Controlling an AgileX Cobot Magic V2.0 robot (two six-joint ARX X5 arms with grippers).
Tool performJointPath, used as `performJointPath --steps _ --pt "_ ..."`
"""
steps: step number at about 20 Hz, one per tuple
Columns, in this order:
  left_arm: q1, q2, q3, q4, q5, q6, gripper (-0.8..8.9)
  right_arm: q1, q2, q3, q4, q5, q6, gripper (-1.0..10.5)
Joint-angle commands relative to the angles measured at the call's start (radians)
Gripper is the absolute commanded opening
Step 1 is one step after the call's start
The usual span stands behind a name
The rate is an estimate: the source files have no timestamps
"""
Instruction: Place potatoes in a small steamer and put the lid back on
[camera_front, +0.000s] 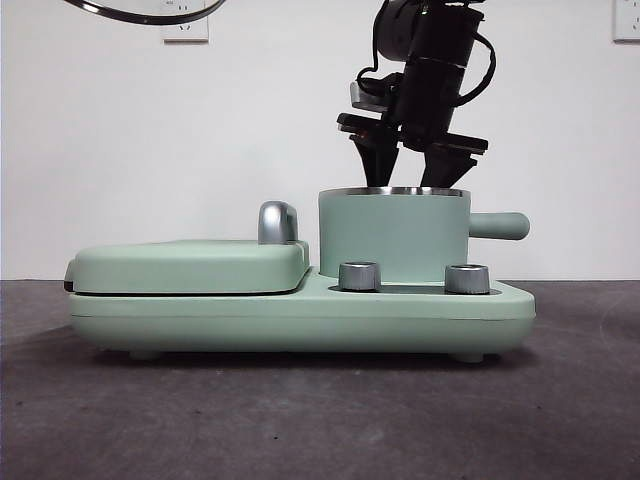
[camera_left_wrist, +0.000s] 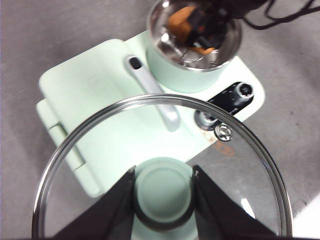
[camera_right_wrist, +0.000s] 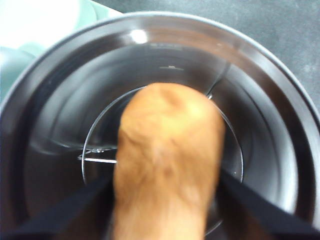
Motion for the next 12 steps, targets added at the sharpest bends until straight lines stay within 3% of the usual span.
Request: performJointPath --steps 1,9,12 --pt "-0.004 -0.006 0.020 0.047 0.002 -0.007 0.09 0.003 0.019 0.031 0.005 -0.005 -0.013 3.9" --pt "-0.006 0.016 0.020 0.144 0.002 -0.016 0.08 -0.008 -0.134 0.159 -0.253 0.003 -0.034 3.9" --pt "-0.010 0.041 0.020 0.179 0.002 -0.019 0.08 -0.012 -0.235 0.146 -0.355 0.084 -0.034 3.9"
